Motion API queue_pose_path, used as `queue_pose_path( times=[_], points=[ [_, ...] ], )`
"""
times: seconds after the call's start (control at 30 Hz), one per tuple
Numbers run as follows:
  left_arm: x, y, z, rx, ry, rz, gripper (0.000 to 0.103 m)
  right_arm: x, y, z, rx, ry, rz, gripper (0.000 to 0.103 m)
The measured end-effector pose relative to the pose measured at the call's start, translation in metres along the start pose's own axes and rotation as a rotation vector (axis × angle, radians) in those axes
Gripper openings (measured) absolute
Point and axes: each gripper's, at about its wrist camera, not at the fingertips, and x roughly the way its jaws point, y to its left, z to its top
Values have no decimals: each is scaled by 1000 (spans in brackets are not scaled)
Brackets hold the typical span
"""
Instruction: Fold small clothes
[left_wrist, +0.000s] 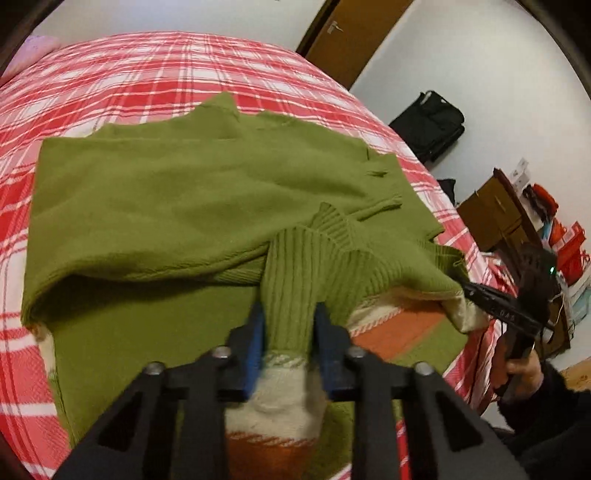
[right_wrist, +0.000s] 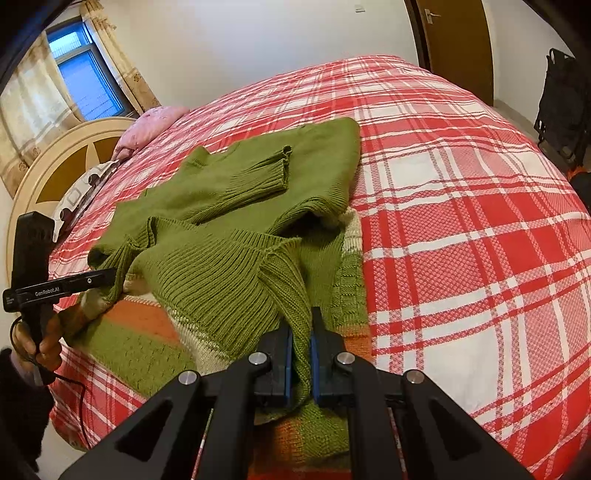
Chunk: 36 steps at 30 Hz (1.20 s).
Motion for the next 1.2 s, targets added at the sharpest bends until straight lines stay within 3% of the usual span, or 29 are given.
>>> queue_pose_path(
  times=[0.13,0.27,0.4,0.53,0.7,0.77,0.83,0.93,1.0,1.07,1.1,1.17,1.2],
  points=[
    [-9,-5,-7,-32,-66,27,19,-10,6,0,-15,-40,-27,7],
    [-41,-11,-16,-43,-200,119,18,-29,19,2,-67,-103,-59,7],
    [-59,-7,-19,-78,-261,171,18,-39,34,7,-124,-145,-113,7],
    [-79,8,-20,-128,-337,203,18,-31,35,9,-137,-110,-139,7],
    [-60,9,-11,-75,-254,206,18,-13,31,6,-108,-37,-131,7],
    [-47,10,-3,-58,-211,243,32,-14,32,4,-109,-41,-126,7],
    [-40,14,0,-67,-209,269,64,-15,31,2,-104,-40,-117,7],
    [-27,24,6,-93,-182,263,75,-15,26,0,-88,-32,-107,7],
    [-15,27,7,-88,-131,261,75,-14,25,0,-78,-30,-99,7],
    [-4,27,8,-67,-100,289,68,-13,26,-1,-77,-30,-98,7],
    [-1,26,9,-63,-88,279,54,-12,27,-1,-77,-29,-98,7],
    [4,26,11,-72,-73,248,47,-10,27,-2,-76,-25,-99,7],
    [5,25,14,-74,-76,237,32,-11,28,-3,-76,-26,-100,7]
  ],
)
